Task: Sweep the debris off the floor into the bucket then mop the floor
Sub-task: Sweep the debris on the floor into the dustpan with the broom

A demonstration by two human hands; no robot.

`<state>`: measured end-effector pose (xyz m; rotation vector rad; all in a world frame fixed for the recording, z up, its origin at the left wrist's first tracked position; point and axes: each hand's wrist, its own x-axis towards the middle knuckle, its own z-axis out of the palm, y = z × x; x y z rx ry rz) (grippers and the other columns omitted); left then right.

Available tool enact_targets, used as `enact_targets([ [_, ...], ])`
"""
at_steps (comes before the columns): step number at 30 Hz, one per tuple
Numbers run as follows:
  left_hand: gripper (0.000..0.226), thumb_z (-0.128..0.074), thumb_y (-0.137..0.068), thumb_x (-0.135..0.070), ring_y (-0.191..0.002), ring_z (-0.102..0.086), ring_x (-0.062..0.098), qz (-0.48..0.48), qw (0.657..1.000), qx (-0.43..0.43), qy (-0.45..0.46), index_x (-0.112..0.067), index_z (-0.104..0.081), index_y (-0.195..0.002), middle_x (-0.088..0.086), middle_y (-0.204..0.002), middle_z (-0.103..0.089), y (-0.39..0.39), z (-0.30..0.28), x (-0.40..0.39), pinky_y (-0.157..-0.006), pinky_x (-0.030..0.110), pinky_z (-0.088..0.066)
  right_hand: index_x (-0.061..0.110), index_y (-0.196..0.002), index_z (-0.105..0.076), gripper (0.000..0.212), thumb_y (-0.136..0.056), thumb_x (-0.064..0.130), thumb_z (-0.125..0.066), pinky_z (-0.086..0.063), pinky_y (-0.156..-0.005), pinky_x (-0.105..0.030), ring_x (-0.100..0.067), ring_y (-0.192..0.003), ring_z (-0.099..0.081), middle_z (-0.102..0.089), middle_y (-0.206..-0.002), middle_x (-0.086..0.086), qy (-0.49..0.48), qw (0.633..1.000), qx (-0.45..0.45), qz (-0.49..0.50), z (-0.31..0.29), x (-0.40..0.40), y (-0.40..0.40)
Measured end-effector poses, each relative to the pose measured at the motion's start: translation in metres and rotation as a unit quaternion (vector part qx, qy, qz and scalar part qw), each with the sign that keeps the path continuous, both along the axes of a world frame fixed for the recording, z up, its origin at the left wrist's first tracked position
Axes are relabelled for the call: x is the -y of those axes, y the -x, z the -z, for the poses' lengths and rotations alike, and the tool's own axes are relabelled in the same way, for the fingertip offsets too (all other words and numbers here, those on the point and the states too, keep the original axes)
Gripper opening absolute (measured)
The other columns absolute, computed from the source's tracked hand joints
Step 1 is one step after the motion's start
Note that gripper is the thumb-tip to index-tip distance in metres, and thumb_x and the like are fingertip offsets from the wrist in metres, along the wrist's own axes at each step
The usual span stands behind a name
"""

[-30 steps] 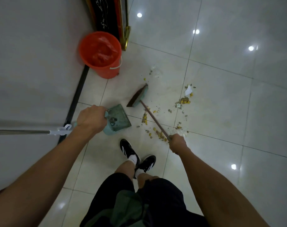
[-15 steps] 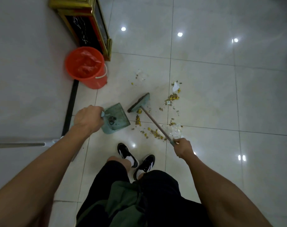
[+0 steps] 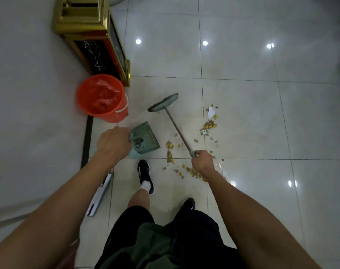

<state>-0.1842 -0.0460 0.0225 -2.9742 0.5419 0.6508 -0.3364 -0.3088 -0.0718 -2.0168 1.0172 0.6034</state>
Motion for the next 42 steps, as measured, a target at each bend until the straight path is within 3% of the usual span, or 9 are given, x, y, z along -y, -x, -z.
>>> enact_targets([
  [7,0.007,-0.057,-0.087,-0.021,-0.059,-0.052,0.018,0.027,0.998,-0.003,0.062,-0.021,-0.06,-0.082,-0.005,-0.068,-0.05,-0.1,0.021,-0.025,-0.054,0.03,-0.044,0.004,-0.132,-0.06,0.039,-0.095,0.015,-0.056,-0.059,-0.084,-0.045,-0.035,-0.094,-0.068,-0.068,-0.111,-0.021,-0.014,0.999,0.0,0.033,0.018,-0.03,-0.155],
  [15,0.011,-0.052,-0.09,-0.019,-0.071,-0.061,0.022,0.034,0.995,-0.072,0.064,-0.019,-0.062,-0.084,0.003,-0.081,-0.062,-0.15,0.043,-0.031,-0.063,0.038,-0.056,0.006,-0.138,-0.052,0.045,-0.093,0.001,-0.045,-0.055,-0.091,-0.049,-0.041,-0.108,-0.062,-0.054,-0.13,-0.023,-0.014,0.998,-0.06,-0.034,0.041,-0.05,-0.22],
  [20,0.011,-0.051,-0.09,-0.018,-0.072,-0.062,0.023,0.063,0.993,-0.079,0.059,-0.022,-0.06,-0.084,0.002,-0.08,-0.063,-0.165,0.046,-0.032,-0.066,0.04,-0.058,0.009,-0.124,-0.061,0.042,-0.088,-0.003,-0.042,-0.052,-0.069,-0.033,-0.03,-0.088,-0.064,-0.055,-0.089,-0.007,0.018,0.987,-0.111,-0.111,0.041,-0.05,-0.188],
  [24,0.011,-0.052,-0.088,-0.017,-0.071,-0.063,0.023,0.104,0.992,-0.067,0.037,-0.024,-0.057,-0.081,0.0,-0.077,-0.062,-0.165,0.041,-0.02,-0.063,0.036,-0.055,0.014,-0.131,-0.056,0.047,-0.09,0.0,-0.042,-0.051,-0.07,-0.032,-0.028,-0.087,-0.062,-0.06,-0.104,-0.012,0.042,0.984,-0.135,-0.107,0.04,-0.05,-0.15],
  [28,0.012,-0.053,-0.089,-0.018,-0.064,-0.056,0.019,0.146,0.988,-0.046,0.02,-0.022,-0.053,-0.078,-0.001,-0.076,-0.06,-0.149,0.036,-0.008,-0.055,0.028,-0.041,0.016,-0.135,-0.054,0.047,-0.092,0.001,-0.044,-0.051,-0.071,-0.031,-0.026,-0.088,-0.061,-0.059,-0.103,-0.011,0.055,0.983,-0.148,-0.097,0.035,-0.05,-0.106],
  [31,0.005,-0.054,-0.093,-0.021,-0.073,-0.062,0.022,0.174,0.984,-0.038,0.01,-0.024,-0.057,-0.09,0.001,-0.087,-0.064,-0.127,0.03,-0.002,-0.062,0.031,-0.051,0.015,-0.132,-0.056,0.044,-0.092,0.001,-0.045,-0.051,-0.071,-0.031,-0.025,-0.084,-0.06,-0.059,-0.096,-0.008,0.063,0.983,-0.15,-0.087,0.03,-0.056,-0.072],
  [33,0.008,-0.053,-0.094,-0.021,-0.079,-0.066,0.024,0.188,0.981,-0.04,0.009,-0.022,-0.061,-0.096,0.004,-0.092,-0.066,-0.112,0.026,0.0,-0.067,0.034,-0.056,0.015,-0.133,-0.055,0.044,-0.093,0.003,-0.045,-0.051,-0.072,-0.031,-0.027,-0.092,-0.063,-0.062,-0.103,-0.01,0.064,0.984,-0.149,-0.075,0.026,-0.06,-0.048],
  [39,0.011,-0.051,-0.096,-0.02,-0.068,-0.056,0.022,0.241,0.97,0.005,-0.009,-0.018,-0.06,-0.09,0.005,-0.083,-0.064,-0.075,0.019,-0.001,-0.062,0.032,-0.048,0.018,-0.128,-0.058,0.042,-0.092,0.003,-0.044,-0.049,-0.074,-0.032,-0.027,-0.092,-0.061,-0.059,-0.104,-0.008,0.075,0.983,-0.167,-0.023,0.015,-0.058,0.031],
  [42,0.009,-0.052,-0.093,-0.017,-0.072,-0.062,0.026,0.253,0.967,0.002,-0.015,-0.018,-0.061,-0.093,0.004,-0.082,-0.062,-0.059,0.013,0.006,-0.063,0.032,-0.048,0.018,-0.127,-0.059,0.042,-0.09,0.003,-0.043,-0.047,-0.071,-0.031,-0.024,-0.082,-0.056,-0.051,-0.09,-0.003,0.083,0.979,-0.187,-0.001,0.008,-0.058,0.078],
])
